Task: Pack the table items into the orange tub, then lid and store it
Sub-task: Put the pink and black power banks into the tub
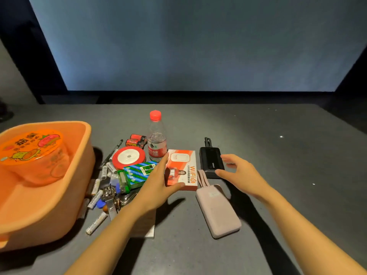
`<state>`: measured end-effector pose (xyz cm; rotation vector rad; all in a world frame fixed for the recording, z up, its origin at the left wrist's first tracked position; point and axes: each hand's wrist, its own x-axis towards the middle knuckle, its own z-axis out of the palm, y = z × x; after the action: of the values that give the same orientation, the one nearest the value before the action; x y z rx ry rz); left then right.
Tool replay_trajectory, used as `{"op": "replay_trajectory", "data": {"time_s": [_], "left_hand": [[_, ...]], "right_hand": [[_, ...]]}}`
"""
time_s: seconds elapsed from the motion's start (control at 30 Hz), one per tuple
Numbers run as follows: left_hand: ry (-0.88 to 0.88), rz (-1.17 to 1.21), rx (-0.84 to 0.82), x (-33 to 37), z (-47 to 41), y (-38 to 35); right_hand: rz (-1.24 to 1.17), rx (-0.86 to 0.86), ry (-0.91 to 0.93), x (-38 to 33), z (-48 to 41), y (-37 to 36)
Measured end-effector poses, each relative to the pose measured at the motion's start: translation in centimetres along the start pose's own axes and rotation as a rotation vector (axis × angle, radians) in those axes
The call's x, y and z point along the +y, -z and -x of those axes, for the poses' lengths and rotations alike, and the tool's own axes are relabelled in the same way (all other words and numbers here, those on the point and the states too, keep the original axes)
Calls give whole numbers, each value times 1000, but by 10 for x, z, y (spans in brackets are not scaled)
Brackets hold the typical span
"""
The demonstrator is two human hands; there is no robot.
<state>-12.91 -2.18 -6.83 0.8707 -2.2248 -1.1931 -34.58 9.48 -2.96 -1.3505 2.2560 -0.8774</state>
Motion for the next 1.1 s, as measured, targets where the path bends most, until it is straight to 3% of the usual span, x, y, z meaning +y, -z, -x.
{"op": "replay_trajectory", "data": {"time_s": [0.2, 0.33, 0.5, 0.6, 1.1], "left_hand": [[83, -167, -100, 10, 7, -63], [7, -275, -271, 14, 19, -83], [-123, -421, -316, 17, 24, -90], [-116, -455, -353, 19, 26, -94], [-57, -217, -368, 36, 14, -86]], "right_hand": [[-81, -60, -19, 34, -9, -11], [-128, -61, -43, 46, -18, -13], [-181, -65, -69, 59, -30, -10], [-195, -58, -76, 64, -34, -9], [-302, -48, -100, 60, -32, 0]]}}
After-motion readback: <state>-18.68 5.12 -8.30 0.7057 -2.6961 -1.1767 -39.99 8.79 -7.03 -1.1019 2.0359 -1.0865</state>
